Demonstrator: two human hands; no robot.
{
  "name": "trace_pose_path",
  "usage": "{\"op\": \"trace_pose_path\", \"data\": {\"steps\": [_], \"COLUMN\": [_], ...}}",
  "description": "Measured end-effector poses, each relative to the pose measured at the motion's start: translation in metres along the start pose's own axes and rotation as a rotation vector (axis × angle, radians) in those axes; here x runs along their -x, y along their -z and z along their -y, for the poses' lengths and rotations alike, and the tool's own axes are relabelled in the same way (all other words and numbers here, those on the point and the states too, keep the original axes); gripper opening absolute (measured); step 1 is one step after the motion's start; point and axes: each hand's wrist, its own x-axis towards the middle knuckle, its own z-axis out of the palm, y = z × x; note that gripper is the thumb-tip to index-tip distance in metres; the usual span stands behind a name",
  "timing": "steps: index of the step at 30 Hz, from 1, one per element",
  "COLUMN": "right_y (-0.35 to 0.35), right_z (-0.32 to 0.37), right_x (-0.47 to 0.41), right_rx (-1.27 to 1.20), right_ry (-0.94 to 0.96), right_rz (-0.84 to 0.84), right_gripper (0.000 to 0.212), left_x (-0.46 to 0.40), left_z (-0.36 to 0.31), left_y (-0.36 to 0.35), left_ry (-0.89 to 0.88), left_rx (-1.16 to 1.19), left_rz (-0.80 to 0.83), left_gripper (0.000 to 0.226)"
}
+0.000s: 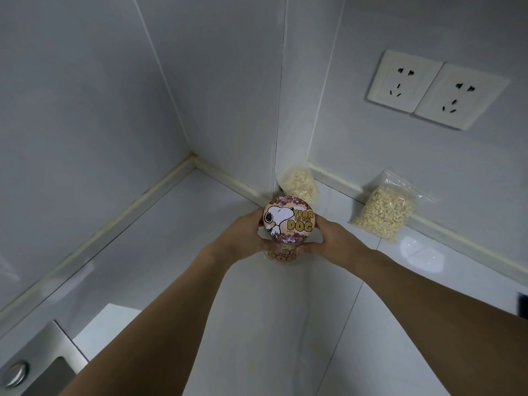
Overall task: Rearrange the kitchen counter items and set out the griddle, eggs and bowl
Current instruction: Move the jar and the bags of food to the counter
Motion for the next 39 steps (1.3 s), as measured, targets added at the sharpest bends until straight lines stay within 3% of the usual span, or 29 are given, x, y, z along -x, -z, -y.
{"op": "trace_pose_path", "data": {"steps": [8,19,23,28,33,37,39], "right_y": [-0.005,0.011,0.031,0.066,0.105,0.140,0.159], "right_z": [0.004,0.019,0.038,0.057,0.072,0.075,0.077], "right_x": [0.009,0.046,0.071,0.113,0.172,0.229,0.261], "right_rx": [0.001,-0.044,-0.002,0.015,-0.165,-0.266,-0.302], "right_ry": [0.013,0.027,0.071,0.127,0.176,0.236,0.270], "right_rz": [-0.005,-0.019,-0.077,-0.144,-0.238,-0.353,-0.407], "right_gripper": [0.069,0.066,0.063,0.060,0.032,0.040,0.040], "left_x": [0.009,0.041,0.058,0.084,0.111,0.140,0.151], "left_z": [0.004,-0.027,-0.060,-0.113,-0.180,-0.239,-0.265], "left_y": [0.000,0.003,0.009,0.012,0.002,-0.022,-0.037], "left_ry": [0.014,-0.026,-0.076,-0.172,-0.258,-0.350,-0.395], "left_rx": [0.017,0.092,0.120,0.196,0.266,0.291,0.322], "left_rz": [0.021,0.051,0.035,-0.011,0.024,0.031,0.036], "left_gripper": [0.088,0.069,0.062,0.074,0.047,0.055,0.049]}}
